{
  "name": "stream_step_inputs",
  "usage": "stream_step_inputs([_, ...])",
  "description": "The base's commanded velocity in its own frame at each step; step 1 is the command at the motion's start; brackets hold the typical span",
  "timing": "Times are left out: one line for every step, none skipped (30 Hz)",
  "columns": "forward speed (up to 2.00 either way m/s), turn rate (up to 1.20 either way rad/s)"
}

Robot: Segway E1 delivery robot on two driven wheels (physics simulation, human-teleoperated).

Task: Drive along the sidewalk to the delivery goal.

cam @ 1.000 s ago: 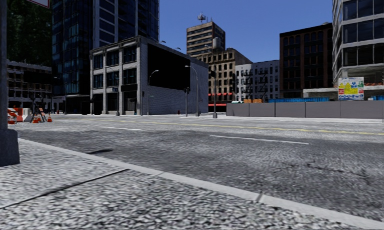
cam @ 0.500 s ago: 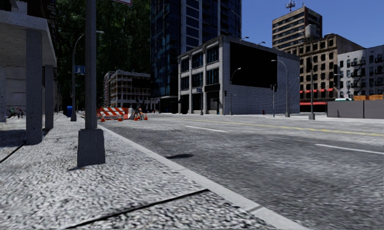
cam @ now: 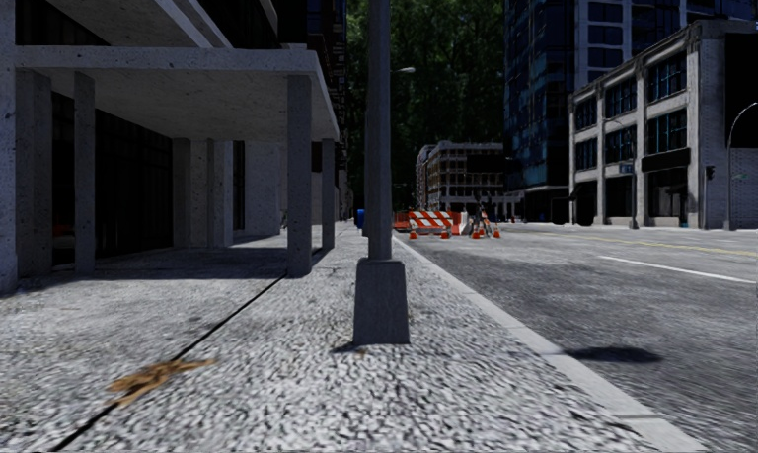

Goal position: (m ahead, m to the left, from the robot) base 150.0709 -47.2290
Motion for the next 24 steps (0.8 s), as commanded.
stream_step_inputs([1.57,1.15])
stream_step_inputs([1.57,1.15])
stream_step_inputs([1.57,1.14])
stream_step_inputs([1.57,1.12])
stream_step_inputs([1.57,1.11])
stream_step_inputs([1.57,1.11])
stream_step_inputs([1.57,1.1])
stream_step_inputs([1.57,1.08])
stream_step_inputs([1.57,1.07])
stream_step_inputs([1.57,1.05])
stream_step_inputs([1.57,1.05])
stream_step_inputs([1.57,0.96])
stream_step_inputs([1.57,0.5])
stream_step_inputs([1.57,0.0])
stream_step_inputs([1.57,0.0])
stream_step_inputs([1.57,0.0])
stream_step_inputs([1.57,0.0])
stream_step_inputs([1.57,0.0])
stream_step_inputs([1.57,0.0])
stream_step_inputs([1.58,0.0])
stream_step_inputs([2.0,0.0])
stream_step_inputs([2.0,0.0])
stream_step_inputs([2.0,0.0])
stream_step_inputs([2.0,0.0])
